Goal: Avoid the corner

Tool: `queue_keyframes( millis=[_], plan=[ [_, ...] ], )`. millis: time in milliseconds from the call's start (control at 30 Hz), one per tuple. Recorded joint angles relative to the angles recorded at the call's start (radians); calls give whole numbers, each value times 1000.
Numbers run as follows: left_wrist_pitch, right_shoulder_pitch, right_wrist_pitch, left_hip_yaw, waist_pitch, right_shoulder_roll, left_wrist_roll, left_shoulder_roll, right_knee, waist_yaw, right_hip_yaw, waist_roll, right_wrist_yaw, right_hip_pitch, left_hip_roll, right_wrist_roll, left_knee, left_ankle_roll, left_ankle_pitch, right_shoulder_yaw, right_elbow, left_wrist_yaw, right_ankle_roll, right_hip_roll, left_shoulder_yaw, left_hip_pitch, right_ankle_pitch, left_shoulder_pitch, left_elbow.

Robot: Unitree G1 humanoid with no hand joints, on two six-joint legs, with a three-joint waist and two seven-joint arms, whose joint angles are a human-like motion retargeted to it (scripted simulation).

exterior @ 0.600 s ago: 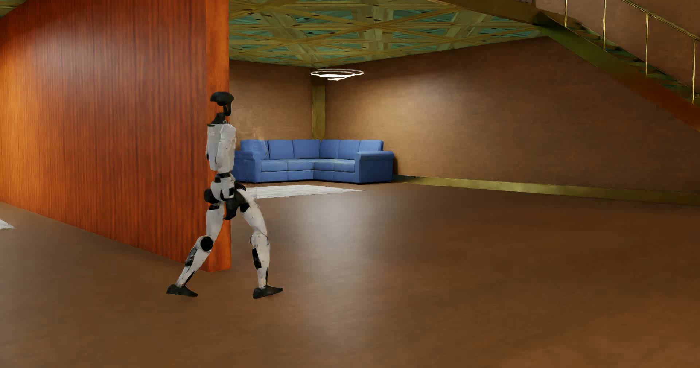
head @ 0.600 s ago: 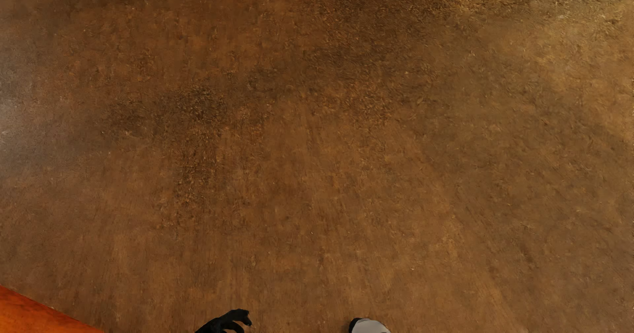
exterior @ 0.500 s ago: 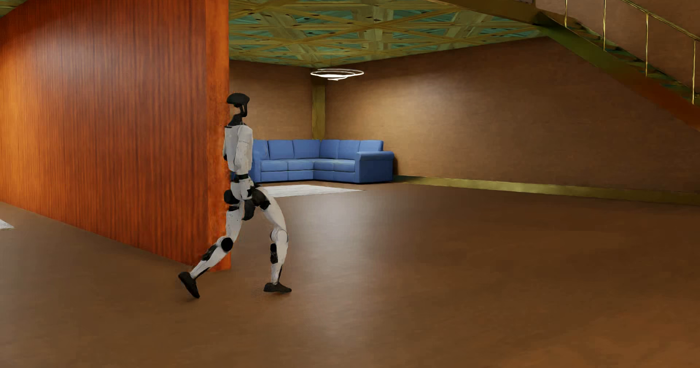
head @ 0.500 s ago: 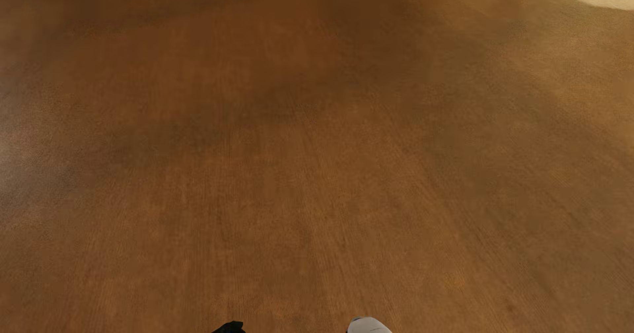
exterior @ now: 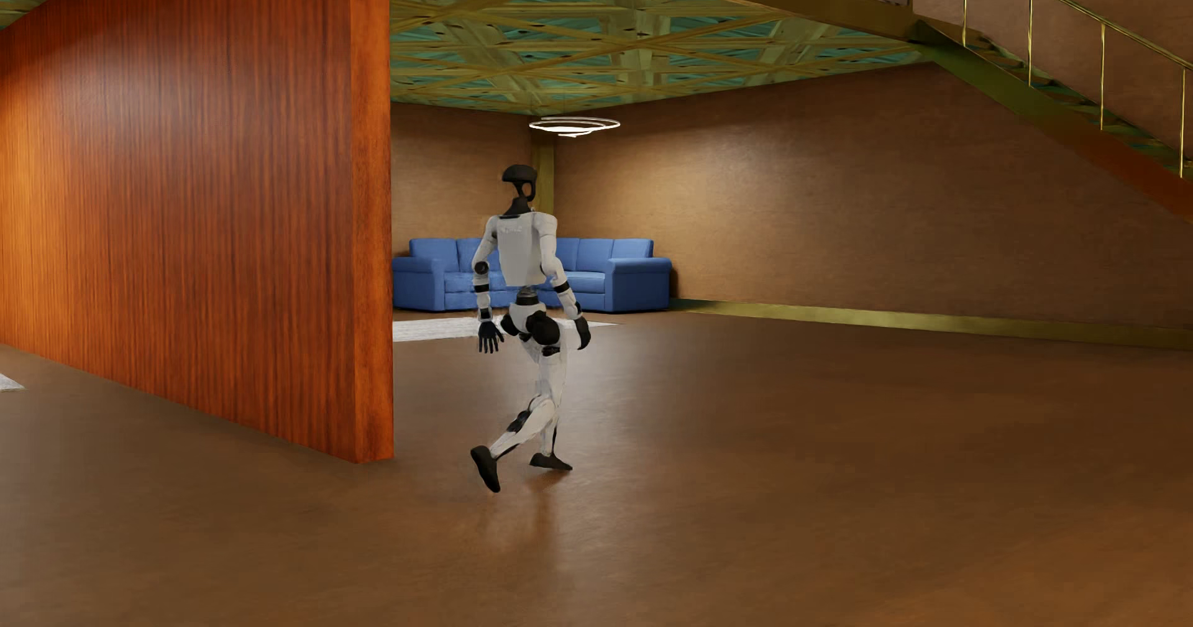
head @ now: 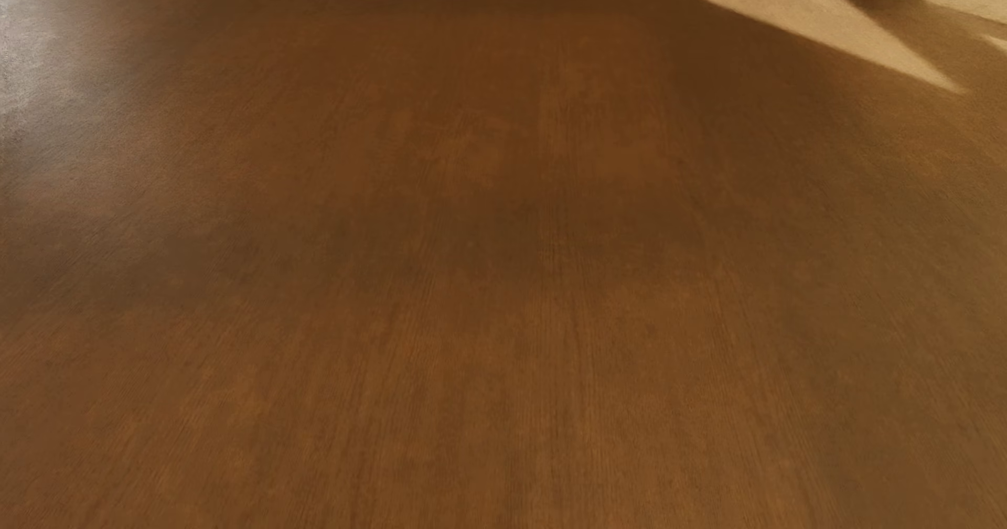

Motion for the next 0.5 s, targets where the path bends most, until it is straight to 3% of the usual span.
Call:
queue_keyframes(
  millis=[33,67,100,200,233,267,300,333,367,400,467,500],
  plan=[
    [0,18,0,0,11,6,0,4,238,-20,0,-7,0,-116,-34,0,37,0,26,5,24,0,0,-30,16,31,-7,-7,-6],
    [0,26,0,0,45,8,0,11,360,-18,0,-8,0,-223,-51,0,24,0,15,27,42,0,0,-48,45,114,-126,-14,-33],
    [0,29,0,0,49,9,0,7,332,-64,0,20,0,-325,-43,0,3,0,-37,51,73,0,0,-38,74,178,-172,-34,-47],
    [0,93,0,0,46,-19,0,23,-217,-208,0,102,0,-453,-32,0,-48,0,-229,44,76,0,0,-30,109,357,-183,-97,-159],
    [0,117,0,0,41,-20,0,29,-418,-220,0,114,0,-455,-32,0,-64,0,-288,56,76,0,0,-35,146,408,54,-115,-195],
    [0,140,0,0,11,-18,0,43,-477,-235,0,132,0,-514,-17,0,-46,0,-357,45,83,0,0,-50,181,411,357,-133,-226],
    [0,167,0,0,4,-17,0,61,-449,-254,0,126,0,-534,-16,0,-31,0,-431,53,86,0,0,-79,203,460,446,-146,-254],
    [0,193,0,0,19,-15,0,73,-355,-277,0,124,0,-507,-17,0,6,0,-474,39,80,0,0,-91,210,526,324,-152,-278],
    [0,180,0,0,18,-19,0,69,-319,-302,0,145,0,-489,0,0,87,0,-437,70,101,0,0,-63,227,510,166,-157,-285],
    [0,156,0,0,24,-18,0,31,-276,-330,0,165,0,-459,19,0,204,0,-313,81,126,0,0,-65,273,459,55,-168,-259],
    [0,88,0,0,47,-55,0,-6,-292,-299,0,202,0,-377,58,0,309,0,-34,88,155,0,0,-98,180,353,-44,-204,-249],
    [0,77,0,0,44,-61,0,-13,-312,-265,0,207,0,-339,78,0,332,0,1,45,136,0,0,-127,168,278,-71,-190,-273]
  ],
)
